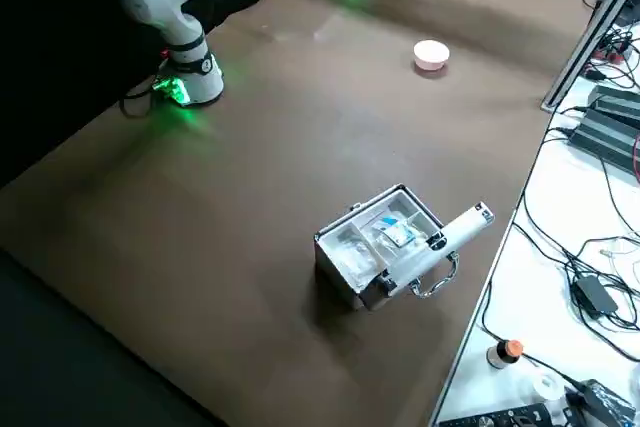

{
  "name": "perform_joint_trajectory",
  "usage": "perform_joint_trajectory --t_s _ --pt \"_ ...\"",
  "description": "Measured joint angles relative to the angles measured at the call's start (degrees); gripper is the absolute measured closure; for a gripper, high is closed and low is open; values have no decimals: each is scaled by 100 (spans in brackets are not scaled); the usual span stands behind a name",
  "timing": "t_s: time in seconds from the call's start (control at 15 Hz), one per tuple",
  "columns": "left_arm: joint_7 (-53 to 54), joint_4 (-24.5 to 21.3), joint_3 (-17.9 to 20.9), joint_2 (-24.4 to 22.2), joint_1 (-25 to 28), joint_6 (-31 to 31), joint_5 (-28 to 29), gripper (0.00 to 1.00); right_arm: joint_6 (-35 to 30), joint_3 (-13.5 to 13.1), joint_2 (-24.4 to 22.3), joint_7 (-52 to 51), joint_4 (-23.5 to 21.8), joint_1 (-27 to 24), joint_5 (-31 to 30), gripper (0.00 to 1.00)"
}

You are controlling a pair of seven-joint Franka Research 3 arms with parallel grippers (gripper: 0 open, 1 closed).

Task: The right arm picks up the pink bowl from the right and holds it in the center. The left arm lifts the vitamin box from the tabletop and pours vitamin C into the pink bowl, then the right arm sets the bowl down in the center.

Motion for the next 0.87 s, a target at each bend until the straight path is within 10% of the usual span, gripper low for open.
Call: perform_joint_trajectory --t_s 0.47,0.87 --pt "-60 242 1464 -3 -1557 -38 31 0 0 -4 0 0 0 1 -5 1" --pt "-169 392 1550 -9 -1709 -116 33 0 0 -3 0 0 0 2 -9 1"
